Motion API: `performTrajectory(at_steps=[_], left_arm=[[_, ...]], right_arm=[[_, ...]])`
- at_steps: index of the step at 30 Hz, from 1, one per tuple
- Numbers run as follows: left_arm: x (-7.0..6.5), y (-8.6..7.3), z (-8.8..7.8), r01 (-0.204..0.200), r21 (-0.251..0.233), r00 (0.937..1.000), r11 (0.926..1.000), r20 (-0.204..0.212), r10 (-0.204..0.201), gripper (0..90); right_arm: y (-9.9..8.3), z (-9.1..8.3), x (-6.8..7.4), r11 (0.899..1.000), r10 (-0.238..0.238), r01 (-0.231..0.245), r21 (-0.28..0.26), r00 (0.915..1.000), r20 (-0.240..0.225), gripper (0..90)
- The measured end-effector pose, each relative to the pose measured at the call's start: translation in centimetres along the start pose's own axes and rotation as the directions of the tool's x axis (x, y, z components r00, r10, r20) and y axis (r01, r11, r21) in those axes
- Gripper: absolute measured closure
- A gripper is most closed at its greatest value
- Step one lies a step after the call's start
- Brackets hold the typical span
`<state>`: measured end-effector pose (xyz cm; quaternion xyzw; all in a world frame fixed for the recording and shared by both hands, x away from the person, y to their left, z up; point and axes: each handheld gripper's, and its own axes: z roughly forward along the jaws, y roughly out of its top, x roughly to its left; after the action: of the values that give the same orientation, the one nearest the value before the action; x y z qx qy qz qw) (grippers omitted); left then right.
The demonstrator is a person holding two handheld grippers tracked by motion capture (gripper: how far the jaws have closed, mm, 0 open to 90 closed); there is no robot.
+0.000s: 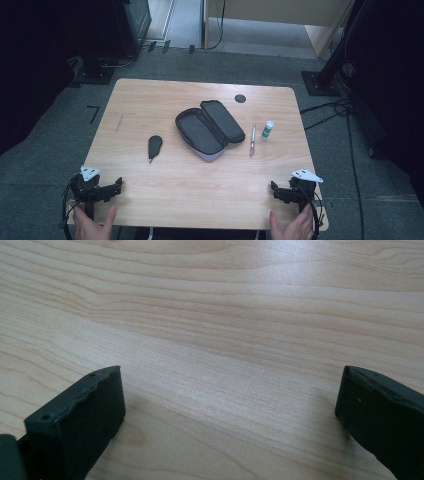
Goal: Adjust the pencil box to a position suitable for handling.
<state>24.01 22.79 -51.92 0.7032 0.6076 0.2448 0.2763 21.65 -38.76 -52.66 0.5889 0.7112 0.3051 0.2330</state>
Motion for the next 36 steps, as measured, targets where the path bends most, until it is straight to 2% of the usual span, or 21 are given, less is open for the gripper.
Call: performTrajectory(at_steps=[8,10,11,15,21,22,23,25,27,28,36], left_arm=[[0.0,0.0,0.0,0.0,0.001,1.0,1.0,0.0,0.0,0.0],[0.0,0.0,0.0,0.005,0.0,1.0,1.0,-0.003,-0.005,0.0],[-0.1,0.2,0.2,0.022,-0.002,0.9996,0.9998,-0.02,-0.022,0.0],[-0.2,0.2,0.2,0.024,-0.001,0.9995,0.9997,-0.021,-0.024,0.0],[-0.2,0.2,0.2,0.023,0.0,0.9995,0.9997,-0.021,-0.022,0.0],[-0.2,0.2,0.2,0.022,0.0,0.9995,0.9998,-0.021,-0.022,0.0],[-0.1,0.2,0.1,0.018,0.001,0.9997,0.9998,-0.018,-0.018,0.0],[-0.1,0.1,0.1,0.016,0.001,0.9998,0.9999,-0.015,-0.016,0.0],[-0.1,0.1,0.1,0.015,0.0,0.9998,0.9999,-0.014,-0.015,0.0],[-0.1,0.1,0.1,0.015,0.0,0.9998,0.9999,-0.014,-0.015,0.0],[-0.1,0.1,0.1,0.015,0.0,0.9998,0.9999,-0.014,-0.015,0.0]], right_arm=[[0.0,0.0,0.0,1.0,0.001,-0.001,0.0,1.0,0.0,0.0],[0.0,0.0,0.0,1.0,0.001,-0.001,0.0,1.0,0.0,0.0],[0.0,0.0,0.0,1.0,0.0,0.0,0.0,1.0,0.0,0.0],[0.0,0.0,0.0,1.0,0.001,-0.001,0.0,1.0,0.0,0.0],[-0.1,-0.1,0.2,1.0,0.018,-0.018,-0.003,0.9996,0.021,0.0],[-0.2,-0.2,0.5,0.999,0.035,-0.034,-0.01,0.9988,0.035,4.3],[-0.2,-0.2,0.5,0.999,0.035,-0.034,-0.01,0.9988,0.035,4.3],[-0.5,-0.9,0.8,0.998,0.05,-0.048,-0.034,0.9977,0.045,19.5],[-0.5,-1.0,0.9,0.998,0.05,-0.049,-0.028,0.9974,0.052,19.4],[-0.4,-1.3,0.9,0.998,0.05,-0.047,-0.034,0.9957,0.079,19.1],[0.5,-2.5,2.1,0.996,0.035,-0.027,-0.087,0.9951,0.093,18.7]])
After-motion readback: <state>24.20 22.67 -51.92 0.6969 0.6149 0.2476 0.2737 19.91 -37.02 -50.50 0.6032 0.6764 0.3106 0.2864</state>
